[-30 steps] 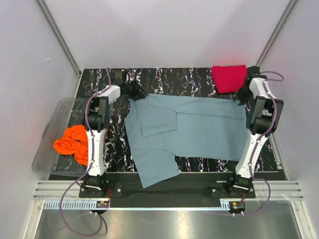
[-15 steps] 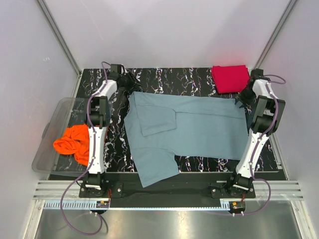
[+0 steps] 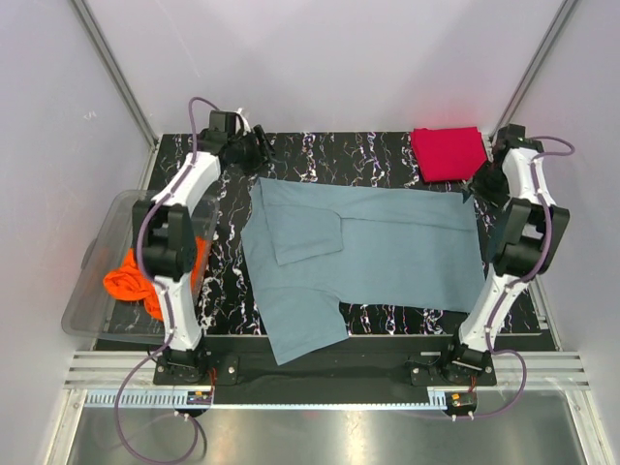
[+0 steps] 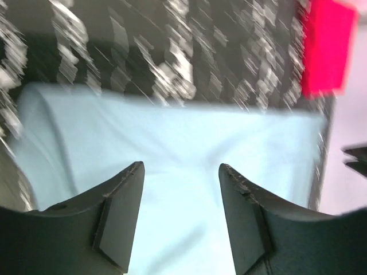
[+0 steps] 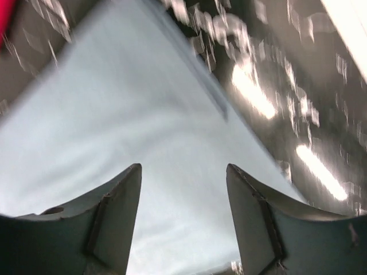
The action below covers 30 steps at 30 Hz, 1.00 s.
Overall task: Fold and stack the t-shirts
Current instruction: Fold the tshirt
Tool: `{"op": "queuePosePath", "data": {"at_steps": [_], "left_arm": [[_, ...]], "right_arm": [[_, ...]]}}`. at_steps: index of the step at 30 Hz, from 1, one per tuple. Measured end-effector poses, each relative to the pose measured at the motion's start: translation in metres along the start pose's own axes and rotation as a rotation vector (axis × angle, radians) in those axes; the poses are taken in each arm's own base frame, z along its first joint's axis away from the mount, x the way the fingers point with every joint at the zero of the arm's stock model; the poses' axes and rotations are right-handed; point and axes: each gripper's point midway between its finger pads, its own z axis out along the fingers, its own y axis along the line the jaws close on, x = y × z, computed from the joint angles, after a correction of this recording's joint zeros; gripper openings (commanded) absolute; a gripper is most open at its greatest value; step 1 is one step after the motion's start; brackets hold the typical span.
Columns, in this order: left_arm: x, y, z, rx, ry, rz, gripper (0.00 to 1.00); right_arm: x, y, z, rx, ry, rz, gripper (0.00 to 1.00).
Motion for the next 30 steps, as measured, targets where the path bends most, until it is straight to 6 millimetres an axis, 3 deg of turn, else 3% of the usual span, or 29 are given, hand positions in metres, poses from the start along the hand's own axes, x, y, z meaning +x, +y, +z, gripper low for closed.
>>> {"op": "queuePosePath", "data": {"at_steps": [4,7,10,15,18,22,26,30], "left_arm": [[0.045,-0.052,-0.057,0.057,0.003,0.079,0.60],[0.092,-0.062,-0.083,0.074,0.050,0.121,0.59],[0.148,-0.048,-0.101,0.054,0.133,0.147,0.56],[0.246,0.000,-0.146,-0.030,0.260,0.138,0.55],[0.301,0.019,-0.178,-0.051,0.303,0.119,0.56],[0.365,0.034,-0.204,-0.076,0.374,0.100,0.55],[0.400,0.052,-0.212,-0.165,0.419,0.064,0.47],[0.413,0.065,-0.215,-0.274,0.410,0.039,0.58]], "right_arm": [[0.050,-0.010,-0.030,-0.054,0.066,0.007,0.68],[0.098,-0.010,-0.050,-0.112,0.125,-0.011,0.67],[0.141,0.007,-0.066,-0.178,0.165,-0.082,0.67],[0.212,0.041,-0.086,-0.300,0.222,-0.245,0.67],[0.250,0.028,-0.095,-0.342,0.263,-0.267,0.67],[0.272,0.004,-0.109,-0.378,0.246,-0.245,0.67],[0.288,-0.007,-0.122,-0.442,0.217,-0.240,0.67],[0.296,-0.012,-0.126,-0.472,0.216,-0.240,0.67]]}}
